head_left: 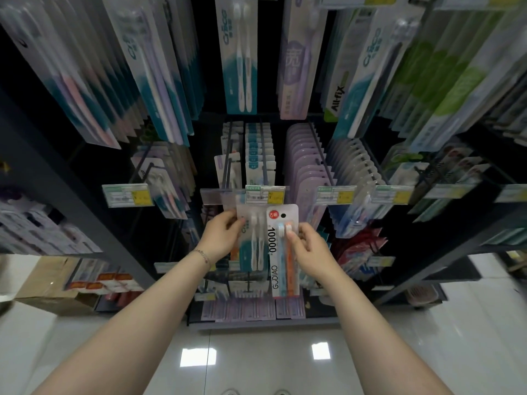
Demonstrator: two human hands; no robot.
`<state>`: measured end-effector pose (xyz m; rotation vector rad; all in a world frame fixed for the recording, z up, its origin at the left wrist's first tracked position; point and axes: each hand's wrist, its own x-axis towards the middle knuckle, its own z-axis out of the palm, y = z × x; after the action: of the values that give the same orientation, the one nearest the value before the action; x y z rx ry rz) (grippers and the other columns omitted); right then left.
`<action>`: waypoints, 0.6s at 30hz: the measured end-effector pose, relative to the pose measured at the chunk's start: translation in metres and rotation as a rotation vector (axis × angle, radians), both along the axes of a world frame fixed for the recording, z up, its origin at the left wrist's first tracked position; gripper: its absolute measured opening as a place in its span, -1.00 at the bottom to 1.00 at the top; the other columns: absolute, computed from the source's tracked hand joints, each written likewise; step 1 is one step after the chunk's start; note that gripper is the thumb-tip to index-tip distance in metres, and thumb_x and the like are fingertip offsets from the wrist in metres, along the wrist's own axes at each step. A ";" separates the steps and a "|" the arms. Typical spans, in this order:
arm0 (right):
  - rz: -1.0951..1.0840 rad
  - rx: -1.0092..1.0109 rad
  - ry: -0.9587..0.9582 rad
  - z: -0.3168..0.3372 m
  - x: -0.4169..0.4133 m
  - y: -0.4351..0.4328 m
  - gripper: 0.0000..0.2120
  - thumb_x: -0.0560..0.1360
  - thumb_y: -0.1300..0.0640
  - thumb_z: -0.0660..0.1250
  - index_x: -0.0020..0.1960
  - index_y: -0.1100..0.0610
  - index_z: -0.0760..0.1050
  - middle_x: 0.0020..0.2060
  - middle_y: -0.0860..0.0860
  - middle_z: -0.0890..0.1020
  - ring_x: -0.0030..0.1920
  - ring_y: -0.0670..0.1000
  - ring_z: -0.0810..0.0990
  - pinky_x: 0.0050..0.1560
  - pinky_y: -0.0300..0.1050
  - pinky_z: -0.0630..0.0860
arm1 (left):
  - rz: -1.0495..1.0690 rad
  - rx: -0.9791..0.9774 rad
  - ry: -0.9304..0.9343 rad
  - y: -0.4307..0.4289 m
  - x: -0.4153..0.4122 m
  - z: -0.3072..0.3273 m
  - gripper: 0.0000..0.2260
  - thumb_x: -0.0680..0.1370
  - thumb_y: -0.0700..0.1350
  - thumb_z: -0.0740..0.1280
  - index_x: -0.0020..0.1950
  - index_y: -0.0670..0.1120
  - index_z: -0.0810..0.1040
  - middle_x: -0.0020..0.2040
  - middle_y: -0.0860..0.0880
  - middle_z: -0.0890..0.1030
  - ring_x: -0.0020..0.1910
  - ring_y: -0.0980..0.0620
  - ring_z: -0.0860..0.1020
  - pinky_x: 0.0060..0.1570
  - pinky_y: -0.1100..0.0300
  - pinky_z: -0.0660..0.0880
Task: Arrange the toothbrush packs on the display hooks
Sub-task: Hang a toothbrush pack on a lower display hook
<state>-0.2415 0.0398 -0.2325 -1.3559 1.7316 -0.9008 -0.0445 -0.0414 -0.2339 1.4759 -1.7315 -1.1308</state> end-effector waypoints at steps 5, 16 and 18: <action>-0.022 0.020 -0.015 -0.005 -0.008 0.007 -0.71 0.61 -0.07 0.18 0.05 0.17 0.42 -0.05 0.28 0.59 -0.09 0.24 0.58 -0.10 0.16 0.52 | 0.044 -0.018 0.031 0.004 -0.018 0.012 -0.78 0.60 0.02 0.26 0.12 -0.06 0.59 -0.05 0.03 0.64 -0.05 0.11 0.58 -0.03 0.22 0.47; -0.061 0.015 -0.084 -0.007 -0.021 0.007 -0.83 0.60 -0.08 0.18 0.03 -0.01 0.45 -0.05 0.20 0.64 0.00 0.21 0.61 0.04 0.18 0.55 | 0.140 0.005 0.032 -0.012 -0.037 0.010 -0.77 0.62 -0.04 0.24 0.18 -0.09 0.59 0.09 -0.09 0.64 0.10 -0.02 0.57 0.06 0.24 0.41; -0.068 0.015 -0.089 -0.007 -0.023 0.006 -0.83 0.60 -0.08 0.18 0.03 0.00 0.45 -0.05 0.22 0.64 0.00 0.22 0.61 0.04 0.20 0.55 | 0.141 0.008 0.044 -0.014 -0.039 0.007 -0.78 0.63 -0.11 0.23 0.20 -0.11 0.58 0.10 -0.10 0.63 0.09 -0.01 0.56 0.05 0.27 0.38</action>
<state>-0.2641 0.0456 -0.2399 -1.2351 1.7212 -0.9694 -0.0834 -0.0551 -0.2268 1.5407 -1.5686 -1.0885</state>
